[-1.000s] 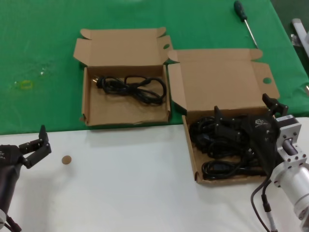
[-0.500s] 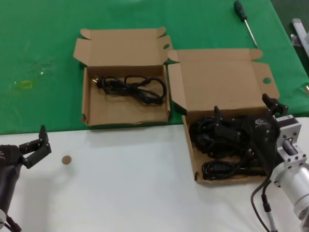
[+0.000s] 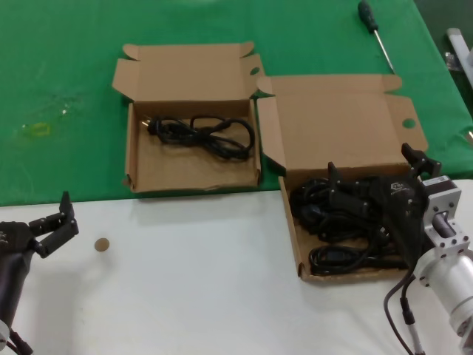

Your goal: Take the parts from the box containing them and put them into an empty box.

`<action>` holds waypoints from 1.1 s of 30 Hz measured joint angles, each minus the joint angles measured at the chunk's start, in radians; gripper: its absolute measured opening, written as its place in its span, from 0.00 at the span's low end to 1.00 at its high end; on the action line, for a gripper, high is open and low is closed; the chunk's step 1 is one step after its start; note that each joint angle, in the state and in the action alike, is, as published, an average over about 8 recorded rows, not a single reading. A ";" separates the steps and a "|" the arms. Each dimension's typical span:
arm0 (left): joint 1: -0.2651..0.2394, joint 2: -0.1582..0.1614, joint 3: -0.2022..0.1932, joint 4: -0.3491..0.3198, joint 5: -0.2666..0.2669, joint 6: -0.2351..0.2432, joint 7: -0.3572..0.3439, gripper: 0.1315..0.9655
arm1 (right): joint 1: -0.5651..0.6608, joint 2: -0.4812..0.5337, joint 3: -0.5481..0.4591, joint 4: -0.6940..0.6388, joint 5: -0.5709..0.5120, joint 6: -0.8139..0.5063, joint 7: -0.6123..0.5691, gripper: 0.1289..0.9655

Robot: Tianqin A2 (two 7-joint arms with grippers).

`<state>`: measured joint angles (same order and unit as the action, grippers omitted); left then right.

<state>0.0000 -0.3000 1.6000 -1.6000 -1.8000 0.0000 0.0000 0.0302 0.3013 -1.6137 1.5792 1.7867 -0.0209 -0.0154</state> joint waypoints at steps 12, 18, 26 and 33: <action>0.000 0.000 0.000 0.000 0.000 0.000 0.000 1.00 | 0.000 0.000 0.000 0.000 0.000 0.000 0.000 1.00; 0.000 0.000 0.000 0.000 0.000 0.000 0.000 1.00 | 0.000 0.000 0.000 0.000 0.000 0.000 0.000 1.00; 0.000 0.000 0.000 0.000 0.000 0.000 0.000 1.00 | 0.000 0.000 0.000 0.000 0.000 0.000 0.000 1.00; 0.000 0.000 0.000 0.000 0.000 0.000 0.000 1.00 | 0.000 0.000 0.000 0.000 0.000 0.000 0.000 1.00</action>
<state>0.0000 -0.3000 1.6000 -1.6000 -1.8000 0.0000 0.0000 0.0302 0.3013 -1.6137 1.5792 1.7867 -0.0209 -0.0154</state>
